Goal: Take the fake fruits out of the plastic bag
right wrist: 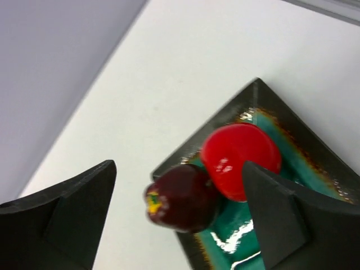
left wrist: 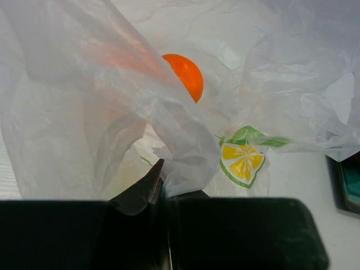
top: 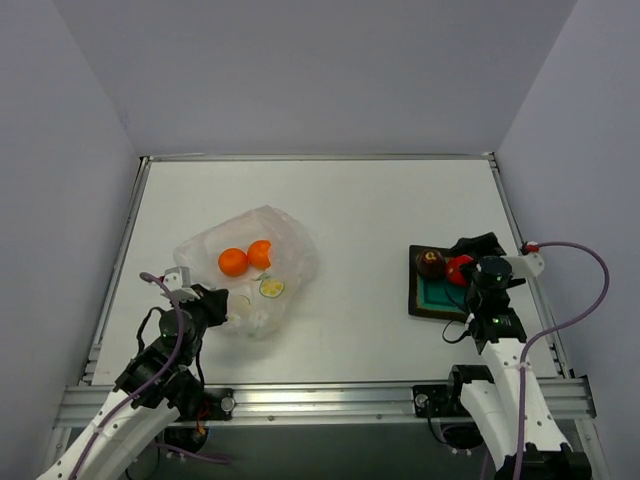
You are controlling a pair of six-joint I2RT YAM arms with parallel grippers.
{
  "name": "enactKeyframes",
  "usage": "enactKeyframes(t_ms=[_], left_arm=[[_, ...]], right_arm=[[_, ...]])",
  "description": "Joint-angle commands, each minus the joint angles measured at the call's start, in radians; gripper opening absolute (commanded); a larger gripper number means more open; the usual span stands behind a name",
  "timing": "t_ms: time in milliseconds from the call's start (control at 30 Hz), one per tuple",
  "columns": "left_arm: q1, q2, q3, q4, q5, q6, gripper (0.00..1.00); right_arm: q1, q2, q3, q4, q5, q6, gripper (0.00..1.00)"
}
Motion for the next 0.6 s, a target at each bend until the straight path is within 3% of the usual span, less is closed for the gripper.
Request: enactKeyframes(t_ms=[0,133,167,200,233,267,300,400,567], left_arm=[[0.003,0.022,0.044,-0.007,-0.016,0.014,0.02],[0.003,0.046,0.036,0.009,-0.018,-0.005,0.02],[0.003,0.052,0.032,0.016,-0.016,-0.012,0.02],[0.003,0.055,0.029,0.017,-0.016,-0.015,0.02],[0.003,0.058,0.026,0.017,-0.018,-0.023,0.02],[0.003,0.062,0.024,0.014,-0.019,-0.031,0.02],[0.003,0.063,0.021,0.011,-0.021,-0.035,0.02],[0.003,0.071,0.013,-0.013,-0.047,-0.061,0.02],[0.004,0.078,0.013,-0.046,-0.076,-0.090,0.02]], right_arm=[[0.011,-0.105,0.079,-0.068,-0.082,-0.029,0.85],[0.115,-0.101,0.155,-0.022,-0.178,-0.058,0.60],[0.202,-0.078,0.175,-0.001,-0.198,-0.069,0.53],[0.259,-0.015,0.198,0.040,-0.221,-0.076,0.40],[0.325,0.022,0.254,0.065,-0.224,-0.087,0.36],[0.402,0.065,0.288,0.086,-0.217,-0.134,0.33],[0.585,0.158,0.328,0.105,-0.159,-0.162,0.32],[0.915,0.372,0.513,0.122,-0.091,-0.329,0.29],[1.051,0.658,0.811,0.120,-0.350,-0.441,0.29]])
